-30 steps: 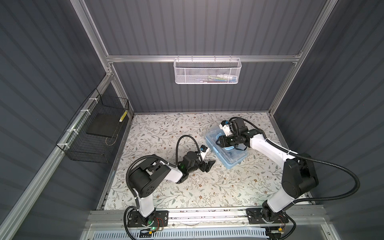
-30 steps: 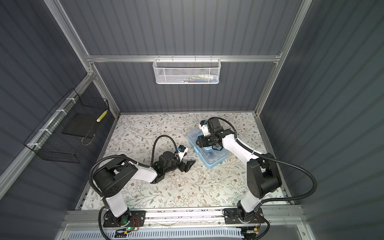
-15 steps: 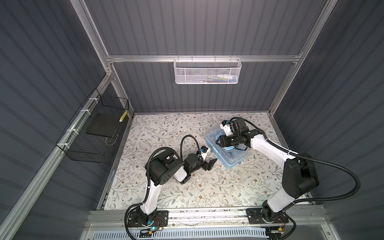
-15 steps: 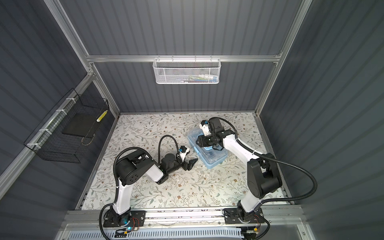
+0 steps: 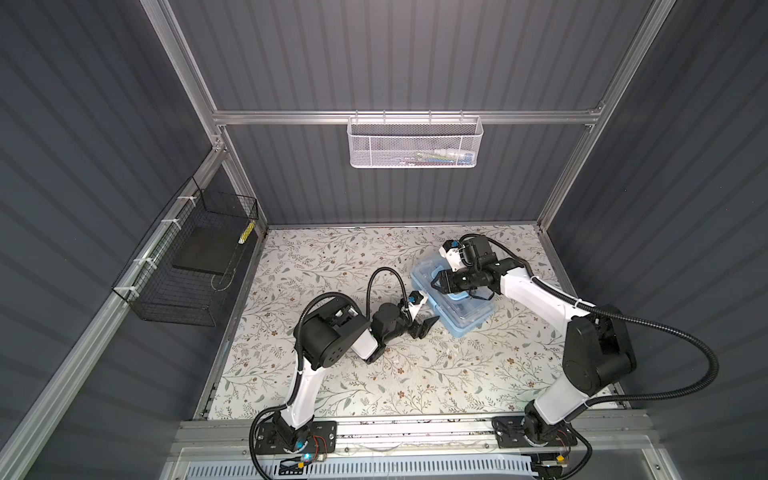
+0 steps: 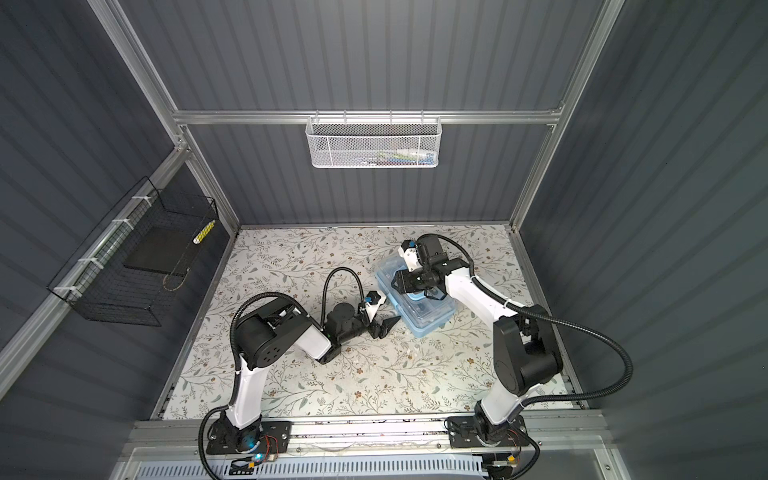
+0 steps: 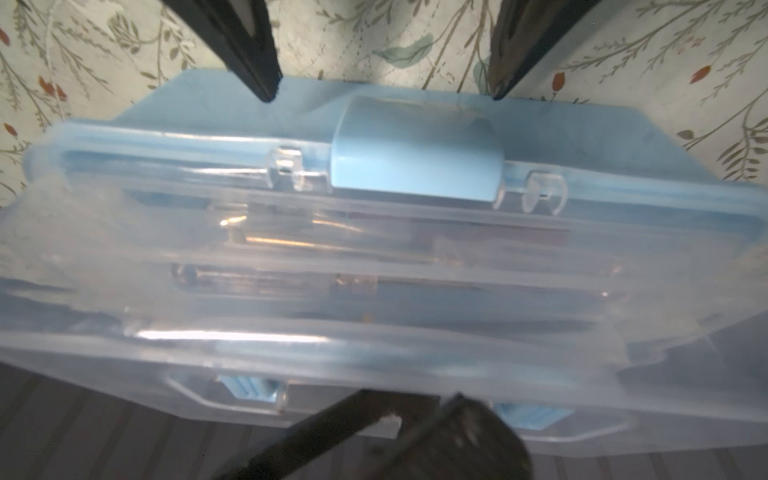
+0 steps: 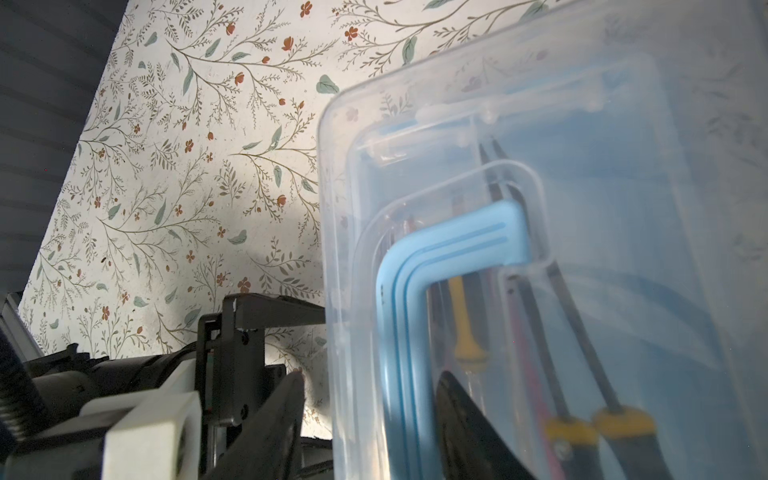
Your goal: Pack the tool kit
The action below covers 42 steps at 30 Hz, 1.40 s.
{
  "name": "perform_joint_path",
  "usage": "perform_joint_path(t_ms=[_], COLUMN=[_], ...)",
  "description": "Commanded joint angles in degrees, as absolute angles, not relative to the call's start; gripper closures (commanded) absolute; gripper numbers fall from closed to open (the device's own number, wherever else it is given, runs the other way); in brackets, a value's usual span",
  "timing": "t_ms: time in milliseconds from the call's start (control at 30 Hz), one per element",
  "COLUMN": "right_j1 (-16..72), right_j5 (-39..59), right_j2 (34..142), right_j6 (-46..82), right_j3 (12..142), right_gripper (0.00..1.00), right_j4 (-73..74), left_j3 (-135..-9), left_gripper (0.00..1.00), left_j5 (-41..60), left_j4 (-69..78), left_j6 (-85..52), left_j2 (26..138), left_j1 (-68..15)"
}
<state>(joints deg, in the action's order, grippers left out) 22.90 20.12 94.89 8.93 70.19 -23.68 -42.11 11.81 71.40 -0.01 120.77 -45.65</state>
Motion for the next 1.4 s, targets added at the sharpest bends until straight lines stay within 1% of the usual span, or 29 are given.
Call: perform_joint_path(t_ms=[0,333,467,600,833,1067,1367], right_j1=[23.3,23.3,23.3,23.3,23.3,23.3,23.2], right_j5=[21.4,21.0,20.8,21.0,21.3,21.4,21.4], right_j2=[97.8,97.6,97.5,97.9,98.2,98.4,98.5], right_j6=[9.4,10.2,10.5,10.6,10.5,10.5,10.6], right_j3=[68.7,68.5,68.4,68.8,68.9,69.4,69.3], right_gripper=[0.47,0.47,0.45,0.45,0.45,0.45,0.45], right_j4=[-29.1,-29.0,-28.7,-28.7,-29.1,-29.5,-29.7], left_j3=[-43.3,-43.2,-43.3,-43.3,-43.8,-43.9,-44.5], left_gripper=[0.21,0.21,0.22,0.24,0.24,0.28,0.3], left_j5=[14.9,15.2,14.9,14.9,14.2,12.5,11.6], left_j4=[70.9,71.8,71.2,71.6,71.2,70.5,69.8], left_j6=[3.1,3.5,4.4,4.6,4.5,4.1,3.4], left_j2=[120.9,121.4,121.2,121.3,121.5,121.3,121.4], left_j1=[-45.1,-44.0,-43.8,-43.5,-43.2,-43.2,-43.2])
